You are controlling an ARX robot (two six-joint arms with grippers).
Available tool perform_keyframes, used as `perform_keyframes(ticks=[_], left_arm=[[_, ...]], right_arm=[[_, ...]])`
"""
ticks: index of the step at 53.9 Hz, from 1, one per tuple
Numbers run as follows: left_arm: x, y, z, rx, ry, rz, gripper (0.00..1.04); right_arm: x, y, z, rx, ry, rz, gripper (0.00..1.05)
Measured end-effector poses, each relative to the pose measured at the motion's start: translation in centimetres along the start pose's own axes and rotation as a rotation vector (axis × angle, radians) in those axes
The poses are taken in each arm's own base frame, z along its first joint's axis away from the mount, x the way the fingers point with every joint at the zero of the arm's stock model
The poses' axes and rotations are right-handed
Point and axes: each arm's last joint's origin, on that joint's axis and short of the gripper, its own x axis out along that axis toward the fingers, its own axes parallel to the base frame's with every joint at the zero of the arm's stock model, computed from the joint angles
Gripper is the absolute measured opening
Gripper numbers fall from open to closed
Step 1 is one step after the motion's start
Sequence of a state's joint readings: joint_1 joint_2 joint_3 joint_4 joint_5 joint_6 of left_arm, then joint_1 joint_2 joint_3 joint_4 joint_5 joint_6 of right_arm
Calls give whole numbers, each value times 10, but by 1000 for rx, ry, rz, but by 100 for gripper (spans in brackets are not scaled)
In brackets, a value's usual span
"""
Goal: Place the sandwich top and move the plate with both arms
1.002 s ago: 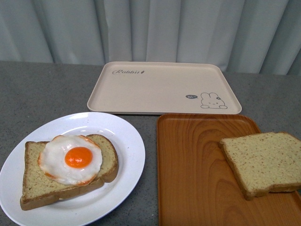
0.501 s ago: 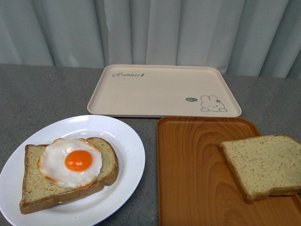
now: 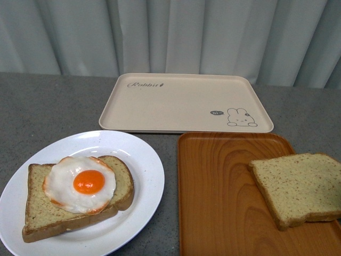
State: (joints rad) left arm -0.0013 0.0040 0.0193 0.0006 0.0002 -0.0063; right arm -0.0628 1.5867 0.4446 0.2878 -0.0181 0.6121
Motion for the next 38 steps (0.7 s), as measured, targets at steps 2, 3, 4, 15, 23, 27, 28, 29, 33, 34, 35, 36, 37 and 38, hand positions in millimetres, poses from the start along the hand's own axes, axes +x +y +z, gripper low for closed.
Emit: perform_keyframes(ticks=[2,3,4,15,23,27,28,29,33,34,35,36,37,38], left_arm=[[0,0,0,0,0,0,98],[0,0,0,0,0,0,98],[0,0,0,0,0,0,98],[0,0,0,0,0,0,98],[0,0,0,0,0,0,98],[0,0,0,0,0,0,98],[0,0,0,0,0,0,98],[0,0,0,0,0,0,98],[0,0,0,0,0,0,98],[0,0,0,0,0,0,98],[0,0,0,0,0,0,98],[0,0,0,0,0,0,98],[0,0,0,0,0,0,98],[0,0,0,0,0,0,98]], right_arm=[[1,1,0,-2,-2,1,96],[1,2,0,-3,-2,0,96],[2,2,0,-5,-3,-1,96],[7,5,-1,-15,-6,-8,96],[10,8,-1,-22,-4,-10,96],[12,11,-1,-29,-6,-6,96],[13,12,-1,-30,-7,-4,96],[13,14,-1,-31,-7,-1,96],[15,18,0,-39,-9,5,96],[15,19,0,-42,-10,6,96],[15,21,0,-45,-11,10,96],[15,22,0,-45,-10,12,96],[15,23,0,-46,-10,14,96],[15,24,0,-46,-10,17,96]])
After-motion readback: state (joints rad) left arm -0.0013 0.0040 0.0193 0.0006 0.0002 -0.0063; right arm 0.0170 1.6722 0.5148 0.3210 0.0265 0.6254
